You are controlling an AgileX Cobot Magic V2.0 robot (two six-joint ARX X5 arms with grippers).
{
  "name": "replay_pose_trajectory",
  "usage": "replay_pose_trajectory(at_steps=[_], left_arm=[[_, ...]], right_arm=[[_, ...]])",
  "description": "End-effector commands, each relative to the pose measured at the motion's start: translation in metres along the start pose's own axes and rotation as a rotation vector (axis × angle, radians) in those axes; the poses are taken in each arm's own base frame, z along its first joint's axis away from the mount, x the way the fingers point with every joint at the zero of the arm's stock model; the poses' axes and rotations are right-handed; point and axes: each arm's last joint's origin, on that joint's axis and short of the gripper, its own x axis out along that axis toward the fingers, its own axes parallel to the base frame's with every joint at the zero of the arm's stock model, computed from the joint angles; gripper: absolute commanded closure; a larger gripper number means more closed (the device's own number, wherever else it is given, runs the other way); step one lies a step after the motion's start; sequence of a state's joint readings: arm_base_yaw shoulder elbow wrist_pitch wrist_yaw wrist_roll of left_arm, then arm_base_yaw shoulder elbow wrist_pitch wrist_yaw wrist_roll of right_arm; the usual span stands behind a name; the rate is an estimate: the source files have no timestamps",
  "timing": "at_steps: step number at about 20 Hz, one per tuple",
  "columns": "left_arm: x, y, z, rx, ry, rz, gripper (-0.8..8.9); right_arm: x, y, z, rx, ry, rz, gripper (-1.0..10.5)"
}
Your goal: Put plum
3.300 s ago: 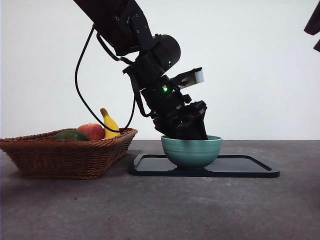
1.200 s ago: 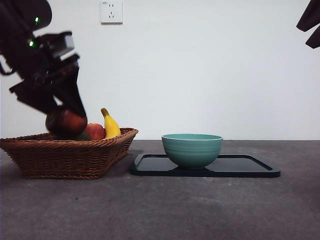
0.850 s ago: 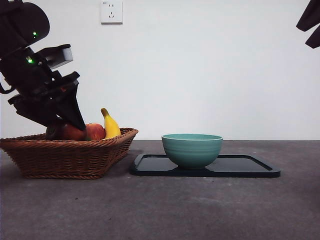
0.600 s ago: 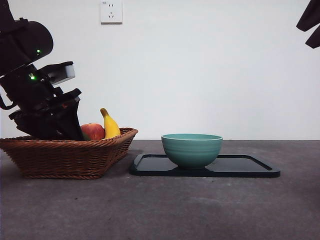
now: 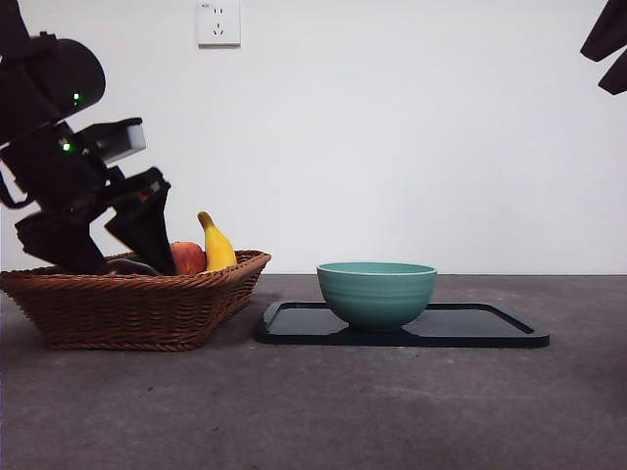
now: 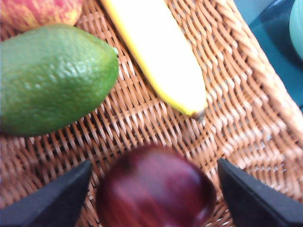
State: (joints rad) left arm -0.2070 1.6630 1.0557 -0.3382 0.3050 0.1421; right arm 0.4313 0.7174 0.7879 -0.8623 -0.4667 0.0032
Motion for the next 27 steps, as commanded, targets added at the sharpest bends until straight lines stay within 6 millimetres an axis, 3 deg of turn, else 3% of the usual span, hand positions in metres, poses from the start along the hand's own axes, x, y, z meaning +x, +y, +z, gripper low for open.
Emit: replay_pose_trajectory(at_steps=[1, 6, 9, 18, 22, 27], left_arm=[[-0.020, -0.004, 0.022, -0.002, -0.063, 0.006, 3.69], [-0.072, -0.017, 0.049, 0.013, -0.111, 0.006, 3.77], [-0.102, -0.030, 0.052, 0.022, -0.119, -0.069, 3.77], [-0.177, -0.075, 0.014, 0.069, -0.023, -0.242, 3.77], [-0.195, -0.087, 0.001, 0.122, -0.015, -0.370, 3.77], [-0.196, -0.089, 0.000, 0.134, -0.017, -0.374, 3.77]], right_arm=[[0.001, 0.000, 0.002, -0.018, -0.006, 0.000, 7.9], [0.001, 0.000, 0.005, -0.032, -0.035, 0.000, 7.9], [0.001, 0.000, 0.007, -0.041, -0.056, 0.000, 7.9], [0.001, 0.000, 0.009, -0.035, -0.072, -0.019, 7.9], [0.001, 0.000, 0.009, -0.022, -0.071, -0.018, 7.9], [0.001, 0.000, 0.009, -0.014, -0.071, -0.018, 7.9]])
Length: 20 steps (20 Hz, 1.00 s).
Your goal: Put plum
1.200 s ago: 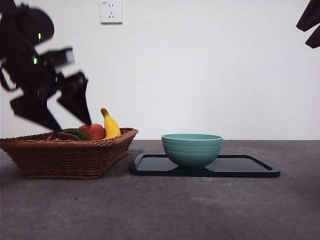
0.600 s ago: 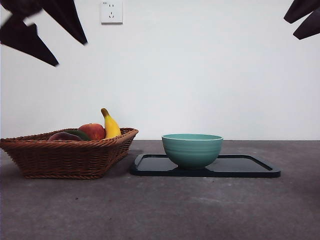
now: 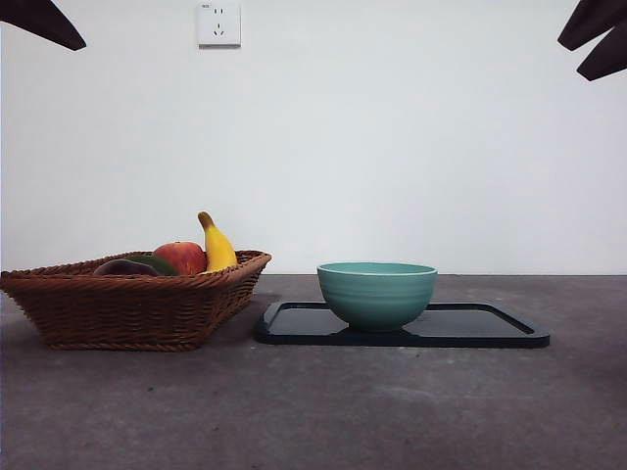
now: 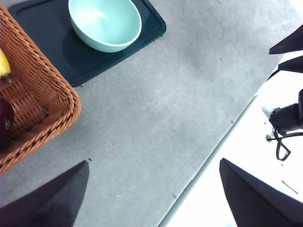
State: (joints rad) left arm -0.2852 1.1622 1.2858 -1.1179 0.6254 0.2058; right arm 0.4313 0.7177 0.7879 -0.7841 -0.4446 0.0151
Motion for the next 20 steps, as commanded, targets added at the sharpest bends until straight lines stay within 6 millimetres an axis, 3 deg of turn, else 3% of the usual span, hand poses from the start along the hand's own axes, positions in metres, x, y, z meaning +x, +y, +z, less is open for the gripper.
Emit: replay_pose_trajectory(at_steps=[1, 8, 10, 15, 20], left_arm=[[-0.002, -0.002, 0.005, 0.039, -0.019, -0.001, 3.77], [-0.002, -0.002, 0.006, 0.041, -0.023, 0.000, 3.77], [-0.002, -0.002, 0.006, 0.041, -0.023, 0.000, 3.77], [-0.002, -0.002, 0.006, 0.041, -0.023, 0.000, 3.77], [-0.002, -0.002, 0.006, 0.041, -0.023, 0.000, 3.77]], right_arm=[[0.001, 0.000, 0.001, 0.018, -0.002, 0.003, 7.9], [0.003, -0.006, 0.020, 0.180, -0.112, -0.127, 7.4], [0.005, -0.011, 0.035, 0.198, -0.130, -0.170, 6.7], [0.014, -0.033, 0.088, 0.236, -0.138, -0.244, 6.7], [0.054, -0.068, 0.127, 0.259, -0.039, -0.275, 6.3]])
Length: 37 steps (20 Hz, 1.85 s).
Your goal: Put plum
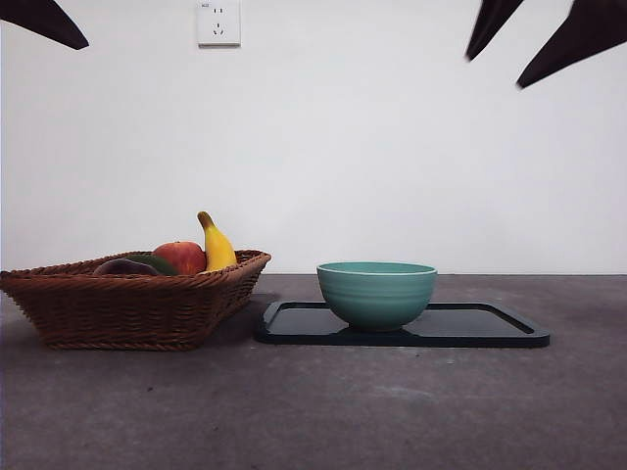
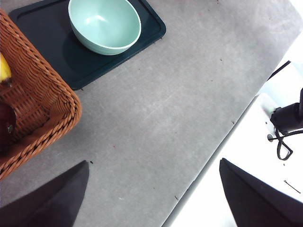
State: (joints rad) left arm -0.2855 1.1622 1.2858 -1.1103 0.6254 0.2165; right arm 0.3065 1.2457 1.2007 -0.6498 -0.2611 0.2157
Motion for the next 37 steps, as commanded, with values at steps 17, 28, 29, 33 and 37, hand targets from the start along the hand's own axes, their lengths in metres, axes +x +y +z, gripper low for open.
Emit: replay_pose_trajectory(at_steps=[17, 28, 29, 33, 37], left_arm=[[-0.002, -0.001, 0.005, 0.028, -0.020, -0.001, 3.77], [-0.002, -0.001, 0.005, 0.028, -0.020, -0.001, 3.77], [-0.002, -0.001, 0.005, 0.028, -0.020, -0.001, 3.77], [-0.002, -0.001, 0.005, 0.027, -0.019, -0.001, 3.77], [-0.002, -0.001, 0.005, 0.027, -0.019, -0.001, 3.77]], right_arm=[[0.182, -0.047, -0.009, 0.022, 0.343, -0.055, 6.3], [0.194, -0.048, -0.014, 0.016, 0.347, -0.053, 9.3], [0.194, -0.048, -0.014, 0.015, 0.343, -0.052, 9.3], [0.189, -0.046, -0.009, 0.013, 0.321, -0.048, 9.3], [0.162, -0.035, 0.006, -0.008, 0.247, -0.033, 9.3]])
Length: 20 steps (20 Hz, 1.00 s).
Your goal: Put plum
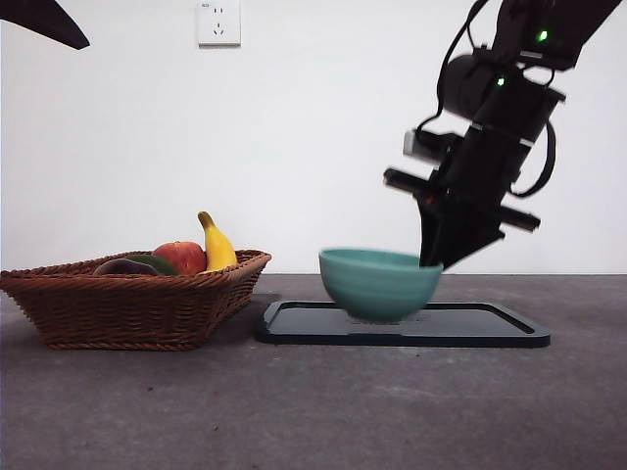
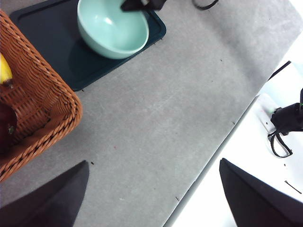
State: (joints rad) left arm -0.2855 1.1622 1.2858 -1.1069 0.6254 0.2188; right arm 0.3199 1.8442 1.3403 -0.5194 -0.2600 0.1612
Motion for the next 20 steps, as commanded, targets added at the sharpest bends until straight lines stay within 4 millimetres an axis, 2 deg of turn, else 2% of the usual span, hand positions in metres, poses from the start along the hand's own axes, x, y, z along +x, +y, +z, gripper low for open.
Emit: replay_pose_trajectory(at_steps=[1, 6, 10, 14, 20], left_arm=[[-0.002, -0.002, 0.005, 0.023, -0.016, -0.002, 3.77], [-0.002, -0.002, 0.005, 0.023, -0.017, -0.002, 3.77], [-0.002, -0.002, 0.005, 0.023, -0.016, -0.002, 3.77], [-0.002, -0.002, 0.005, 0.023, -0.016, -0.002, 3.77], [-0.002, -0.002, 0.005, 0.023, -0.016, -0.002, 3.77]], right_arm=[[-0.034, 0.013, 0.010, -0.038, -0.088, 0.018, 9.3], [-0.105, 0.031, -0.007, -0.098, -0.093, 0.019, 9.3], [-0.132, 0.047, -0.029, -0.131, -0.076, 0.040, 9.3], [-0.126, 0.059, -0.065, -0.185, -0.028, 0.069, 9.3], [-0.082, 0.064, -0.108, -0.224, 0.047, 0.078, 9.3]])
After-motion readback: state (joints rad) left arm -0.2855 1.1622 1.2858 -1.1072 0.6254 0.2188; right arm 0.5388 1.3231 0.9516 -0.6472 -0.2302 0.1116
